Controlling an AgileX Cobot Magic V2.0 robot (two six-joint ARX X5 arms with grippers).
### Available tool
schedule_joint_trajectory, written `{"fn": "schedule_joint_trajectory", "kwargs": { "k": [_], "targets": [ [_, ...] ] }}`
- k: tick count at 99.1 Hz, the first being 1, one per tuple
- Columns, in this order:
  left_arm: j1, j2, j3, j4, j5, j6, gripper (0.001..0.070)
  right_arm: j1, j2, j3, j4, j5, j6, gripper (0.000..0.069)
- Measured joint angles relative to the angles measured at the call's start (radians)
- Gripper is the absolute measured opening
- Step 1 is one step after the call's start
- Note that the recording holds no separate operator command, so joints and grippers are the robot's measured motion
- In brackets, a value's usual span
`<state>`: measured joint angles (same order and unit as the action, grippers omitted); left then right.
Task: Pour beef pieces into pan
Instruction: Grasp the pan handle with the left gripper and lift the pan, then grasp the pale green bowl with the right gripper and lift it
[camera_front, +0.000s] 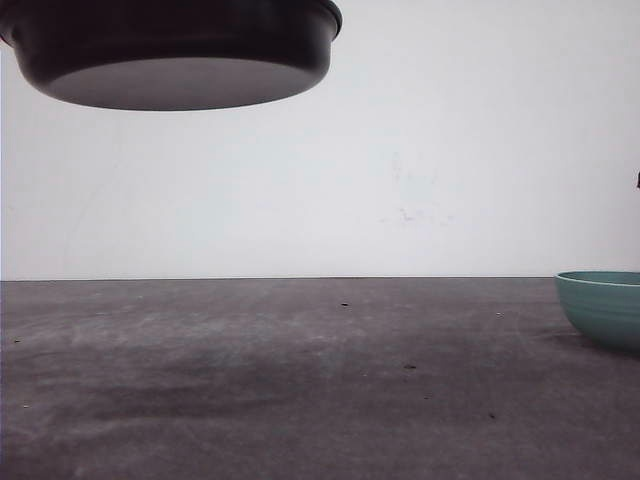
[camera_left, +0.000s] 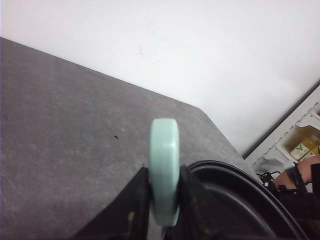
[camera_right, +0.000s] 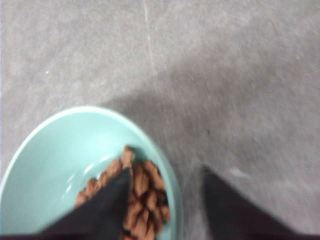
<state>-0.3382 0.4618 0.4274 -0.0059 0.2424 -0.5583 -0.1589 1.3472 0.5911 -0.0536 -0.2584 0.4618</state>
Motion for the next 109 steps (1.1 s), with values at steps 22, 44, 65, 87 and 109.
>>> {"fn": "schedule_joint_trajectory", "kwargs": {
  "k": [22, 44, 65, 87, 109],
  "targets": [
    [0.0, 0.002, 0.0, -0.003, 0.0, -0.008, 0.0054, 0.0, 0.064, 0.001, 0.002, -0.008, 0.009, 0.0055],
    [0.0, 0.003, 0.0, -0.018, 0.0, -0.008, 0.0054, 0.0, 0.028, 0.044, 0.001, -0.048, 0.006, 0.0035],
    [0.0, 0.056, 0.027, -0.041, 0.0, -0.011, 0.0054, 0.03, -0.093, 0.182, -0.079, -0.078, -0.039, 0.0034],
    [0.0, 0.191, 0.145, -0.083, 0.023, -0.011, 0.0054, 0.193, -0.196, 0.315, -0.175, -0.078, -0.154, 0.0033],
    [-0.026, 0.341, 0.246, -0.126, 0.093, -0.011, 0.0054, 0.474, -0.234, 0.401, -0.166, 0.003, -0.229, 0.0032]
  ]
}}
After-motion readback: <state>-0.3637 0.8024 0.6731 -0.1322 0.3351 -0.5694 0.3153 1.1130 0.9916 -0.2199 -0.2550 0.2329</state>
